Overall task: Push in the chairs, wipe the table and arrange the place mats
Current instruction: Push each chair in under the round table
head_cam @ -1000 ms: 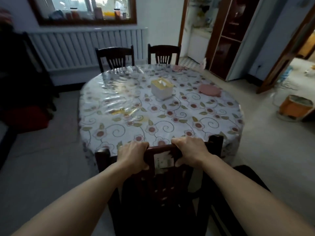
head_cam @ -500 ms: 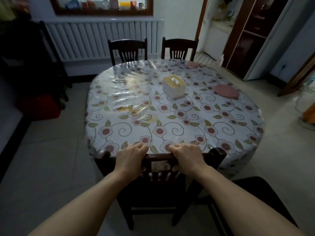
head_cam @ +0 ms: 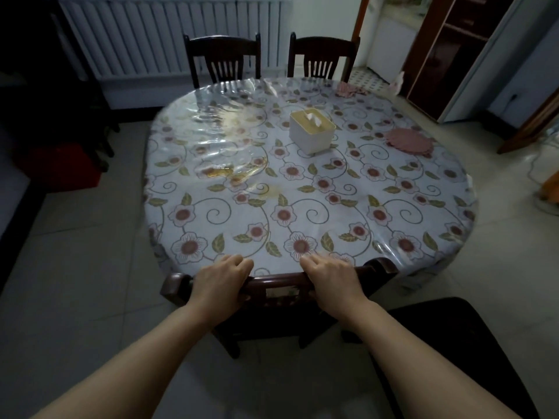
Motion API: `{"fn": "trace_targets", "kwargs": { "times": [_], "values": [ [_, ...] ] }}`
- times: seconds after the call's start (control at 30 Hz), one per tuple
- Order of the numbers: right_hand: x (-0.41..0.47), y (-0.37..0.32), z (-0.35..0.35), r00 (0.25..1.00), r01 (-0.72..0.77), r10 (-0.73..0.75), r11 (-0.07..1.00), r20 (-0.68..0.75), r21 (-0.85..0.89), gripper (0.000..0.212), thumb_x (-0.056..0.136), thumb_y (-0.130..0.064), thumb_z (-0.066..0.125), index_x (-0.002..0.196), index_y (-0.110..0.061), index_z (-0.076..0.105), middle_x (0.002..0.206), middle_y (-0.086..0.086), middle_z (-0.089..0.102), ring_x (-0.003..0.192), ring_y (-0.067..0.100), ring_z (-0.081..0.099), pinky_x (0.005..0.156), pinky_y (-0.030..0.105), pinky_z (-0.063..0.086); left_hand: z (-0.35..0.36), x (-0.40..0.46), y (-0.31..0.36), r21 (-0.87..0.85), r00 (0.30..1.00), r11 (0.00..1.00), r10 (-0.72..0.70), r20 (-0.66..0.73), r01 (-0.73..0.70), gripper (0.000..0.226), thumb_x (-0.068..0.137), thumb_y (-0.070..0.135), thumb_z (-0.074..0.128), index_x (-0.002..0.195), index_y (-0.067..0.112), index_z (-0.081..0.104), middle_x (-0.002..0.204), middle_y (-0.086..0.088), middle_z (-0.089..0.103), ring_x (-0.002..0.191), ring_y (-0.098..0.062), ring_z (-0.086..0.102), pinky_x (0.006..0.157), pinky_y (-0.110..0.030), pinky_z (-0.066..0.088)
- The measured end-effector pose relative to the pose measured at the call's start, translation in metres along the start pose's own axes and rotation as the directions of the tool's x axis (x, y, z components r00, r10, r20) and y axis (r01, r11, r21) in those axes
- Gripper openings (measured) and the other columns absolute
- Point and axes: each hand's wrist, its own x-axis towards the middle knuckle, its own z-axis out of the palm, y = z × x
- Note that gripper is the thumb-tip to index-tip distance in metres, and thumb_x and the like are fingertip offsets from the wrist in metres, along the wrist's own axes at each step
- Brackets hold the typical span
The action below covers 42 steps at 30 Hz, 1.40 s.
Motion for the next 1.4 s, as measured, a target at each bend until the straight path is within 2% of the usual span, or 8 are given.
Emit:
{"fn": "trace_targets", "kwargs": {
  "times": [0.1,0.3,0.6,0.73,0.83,0.97,1.2,1.4],
  "values": [
    [-0.002,0.004,0.001,0.999,-0.027,0.027,1.0,0.04,-0.004,0.023,0.072,0.002,0.055,0.085,-0.017,0.052,0.076,0.001,0.062,0.069,0.024,0.06,0.056,0.028,0.035,0.0,-0.006,-0.011,0.021,0.997,0.998,-0.064,0.04,0.063,0.029,0.074,0.032,0.065,0.096,0.024,0.049,0.096,0.007,0.057,0.089,-0.018,0.057,0.057,-0.03,0.036],
    [-0.001,0.007,-0.001,0.998,-0.018,0.018,1.0,0.057,0.002,0.029,0.057,-0.001,0.07,0.071,-0.018,0.052,0.062,-0.002,0.06,0.057,0.023,0.06,0.05,0.026,0.031,0.002,-0.006,-0.01,0.015,0.997,0.997,-0.071,0.044,0.07,0.025,0.076,0.029,0.063,0.097,0.025,0.05,0.097,0.006,0.057,0.091,-0.018,0.057,0.057,-0.029,0.036],
    [-0.007,-0.003,0.006,0.993,-0.116,0.119,0.99,0.026,-0.086,0.035,0.073,0.004,0.062,0.102,-0.014,0.053,0.093,0.005,0.063,0.088,0.027,0.059,0.078,0.037,0.044,-0.002,-0.011,0.002,0.058,0.99,0.989,-0.137,0.019,0.136,0.023,0.082,0.022,0.059,0.103,0.022,0.051,0.1,0.004,0.059,0.091,-0.018,0.058,0.066,-0.03,0.045],
    [-0.009,-0.008,0.002,0.984,-0.15,0.157,0.985,0.082,-0.086,0.053,0.081,-0.01,0.06,0.129,-0.013,0.037,0.119,0.01,0.05,0.109,0.027,0.048,0.094,0.038,0.038,-0.006,-0.011,0.009,0.068,0.99,0.99,-0.131,0.061,0.127,0.031,0.084,0.026,0.058,0.111,0.021,0.046,0.107,0.0,0.058,0.096,-0.021,0.056,0.071,-0.032,0.043],
    [-0.018,-0.013,-0.011,0.971,-0.182,0.186,0.983,0.154,-0.04,0.076,0.081,-0.028,0.066,0.141,-0.014,0.021,0.142,0.013,0.029,0.134,0.03,0.026,0.114,0.044,0.019,-0.013,-0.011,0.02,0.051,0.993,0.996,-0.079,0.093,0.074,0.046,0.081,0.035,0.06,0.122,0.022,0.041,0.117,-0.002,0.056,0.108,-0.023,0.052,0.091,-0.037,0.038],
    [-0.048,-0.021,-0.031,0.97,-0.229,0.229,0.973,0.085,-0.004,0.075,0.082,-0.033,0.066,0.141,-0.016,0.023,0.145,0.01,0.026,0.137,0.027,0.022,0.117,0.042,0.013,-0.03,-0.013,0.041,0.003,0.995,1.0,-0.012,0.096,0.012,0.061,0.08,0.039,0.063,0.131,0.022,0.035,0.128,-0.002,0.051,0.119,-0.024,0.047,0.107,-0.046,0.027],
    [-0.115,-0.018,-0.064,0.911,-0.404,0.407,0.913,0.071,-0.049,0.075,0.083,-0.034,0.065,0.142,-0.015,0.024,0.147,0.011,0.025,0.138,0.027,0.021,0.116,0.039,0.015,-0.057,-0.014,0.096,-0.059,0.982,0.982,0.182,0.055,-0.179,0.058,0.081,0.038,0.061,0.131,0.021,0.037,0.13,-0.004,0.049,0.12,-0.025,0.045,0.104,-0.043,0.03],
    [-0.188,-0.003,-0.086,0.837,-0.542,0.546,0.835,0.029,-0.097,0.074,0.082,-0.037,0.066,0.141,-0.013,0.028,0.144,0.01,0.028,0.135,0.027,0.027,0.112,0.038,0.022,-0.065,-0.022,0.172,-0.12,0.93,0.932,0.355,0.095,-0.343,0.056,0.081,0.038,0.062,0.128,0.02,0.038,0.129,-0.004,0.05,0.122,-0.025,0.045,0.101,-0.04,0.032]
  ]
}}
